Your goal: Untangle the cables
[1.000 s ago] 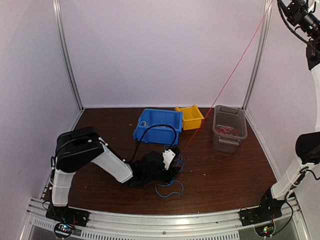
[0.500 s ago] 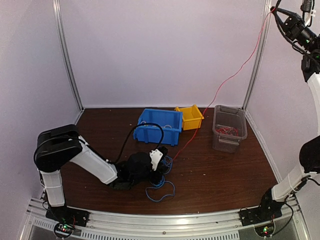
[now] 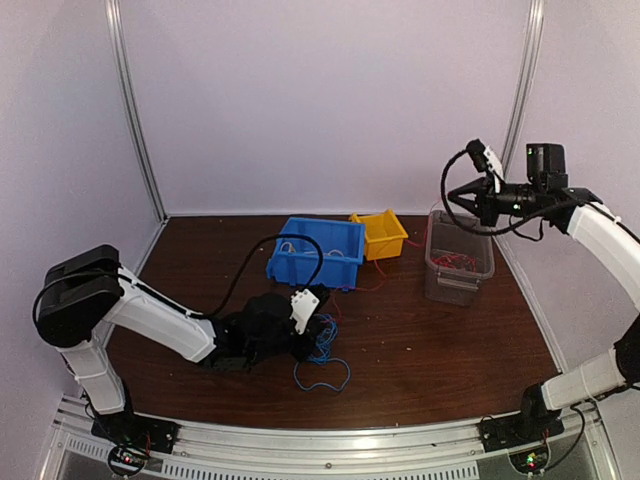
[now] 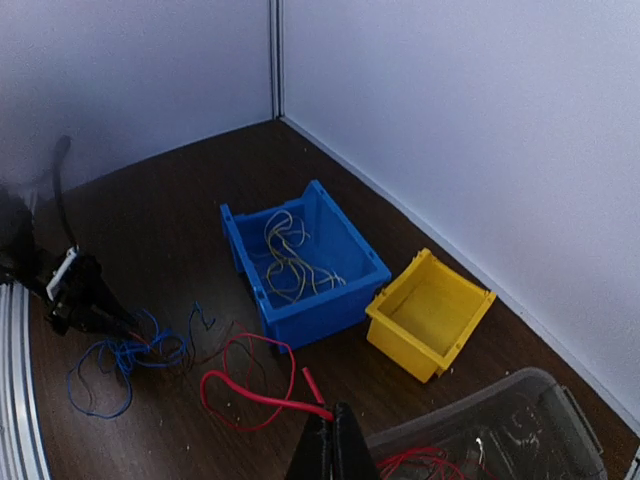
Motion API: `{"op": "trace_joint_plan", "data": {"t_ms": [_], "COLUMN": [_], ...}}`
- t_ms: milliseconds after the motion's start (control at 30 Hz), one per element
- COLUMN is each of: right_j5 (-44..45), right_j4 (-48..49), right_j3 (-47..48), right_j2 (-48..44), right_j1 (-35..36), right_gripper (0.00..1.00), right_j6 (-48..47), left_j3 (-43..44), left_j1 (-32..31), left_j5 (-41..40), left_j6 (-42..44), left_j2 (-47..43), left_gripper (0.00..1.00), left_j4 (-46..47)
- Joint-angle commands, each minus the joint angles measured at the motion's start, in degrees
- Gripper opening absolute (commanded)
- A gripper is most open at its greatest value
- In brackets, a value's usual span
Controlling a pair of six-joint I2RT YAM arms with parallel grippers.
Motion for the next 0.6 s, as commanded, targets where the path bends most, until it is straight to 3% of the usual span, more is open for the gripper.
{"op": "trace_joint_plan", "data": {"t_ms": [0, 100, 133, 233, 300, 433, 567], "right_j5": [12.31, 18.7, 20.56, 22.65, 21.05, 21.55, 19.86], "right_j4": [-16.21, -19.09, -19.77, -22.65, -25.01, -20.59, -14.63], "right_j3": [-12.58, -21.11, -23.08, -23.83, -21.35, -18.54, -14.37], "right_j2": [-4.48, -6.24, -6.34, -5.05, -4.01, -3.21, 1.75], "right_j1": [-0.19, -0.11, -0.07, 0.09, 1.39, 13.09, 22.71], "right_gripper": [0.0, 0.01, 0.06, 0.44, 0.61, 0.68, 0.67], "right_j6": [-24.66, -34.18, -36.41, -39.55, -39.75, -33.49, -28.83], "left_j3": [-1.94, -2.46, -2.46, -2.31, -2.36, -2.77, -3.39], "left_j1": [-0.21, -0.17, -0.21, -0.2, -0.19, -0.21, -0.21], "left_j5": [-1.77, -1.71, -1.7, -1.38, -0.89, 0.04, -0.31], "left_j6": [0.49, 0.34, 0.34, 0.55, 0.56, 1.01, 0.75], "left_j2": [-2.45, -2.43, -2.44, -2.46, -2.61, -3.17, -4.51], "left_gripper": [0.16, 0.16, 0.16, 0.16, 0.16, 0.16, 0.16], "left_j4": [-1.31, -0.85, -0.73, -0.53, -0.33, 0.21, -0.3]}}
